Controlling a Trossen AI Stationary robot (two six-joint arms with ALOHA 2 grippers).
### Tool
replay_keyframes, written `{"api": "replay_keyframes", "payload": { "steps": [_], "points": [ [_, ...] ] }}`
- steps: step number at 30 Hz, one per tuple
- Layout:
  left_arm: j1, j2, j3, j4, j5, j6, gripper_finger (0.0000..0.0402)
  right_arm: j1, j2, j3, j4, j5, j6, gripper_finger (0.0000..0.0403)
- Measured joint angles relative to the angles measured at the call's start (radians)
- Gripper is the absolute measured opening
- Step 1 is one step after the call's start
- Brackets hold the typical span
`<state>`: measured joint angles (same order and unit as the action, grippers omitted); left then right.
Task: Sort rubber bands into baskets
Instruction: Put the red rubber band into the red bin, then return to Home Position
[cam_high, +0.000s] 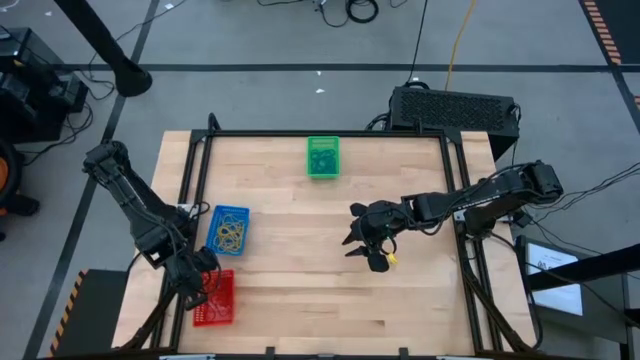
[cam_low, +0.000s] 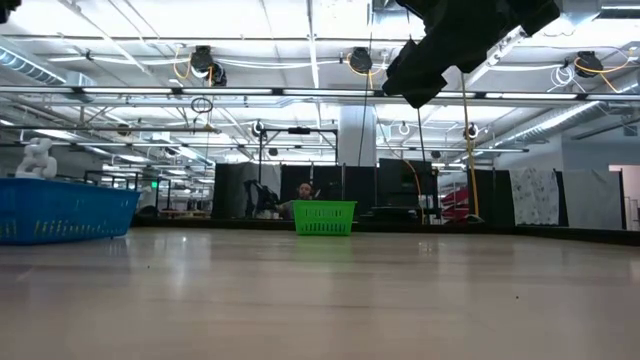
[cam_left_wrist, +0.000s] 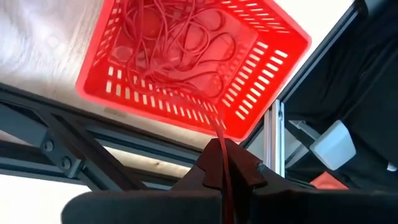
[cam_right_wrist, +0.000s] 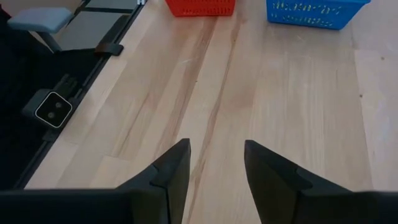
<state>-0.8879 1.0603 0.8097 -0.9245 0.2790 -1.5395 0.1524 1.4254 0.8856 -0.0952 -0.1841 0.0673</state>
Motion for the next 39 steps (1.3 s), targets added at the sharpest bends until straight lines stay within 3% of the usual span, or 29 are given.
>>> {"api": "replay_keyframes", "payload": {
  "steps": [6,14,24,36,39],
  "points": [
    [0.005,0.000,0.000,0.000,-0.005,0.004,0.0006,0.000,0.000,0.000,0.000,0.000,-0.001,0.0144],
    [0.022,0.000,0.000,0.003,-0.111,0.062,0.0061,0.000,0.000,0.000,0.000,0.000,-0.001,0.0144],
    [0.026,0.000,0.000,0.002,-0.078,0.056,0.0126,0.000,0.000,0.000,-0.003,0.000,-0.001,0.0144],
    [0.063,0.000,0.000,0.016,-0.055,0.053,0.0174,0.000,0.000,0.000,-0.003,0.000,-0.001,0.0144],
    [0.091,0.000,0.000,0.054,0.006,0.053,0.0175,0.000,0.000,0.000,-0.003,0.000,-0.001,0.0144]
  ]
}}
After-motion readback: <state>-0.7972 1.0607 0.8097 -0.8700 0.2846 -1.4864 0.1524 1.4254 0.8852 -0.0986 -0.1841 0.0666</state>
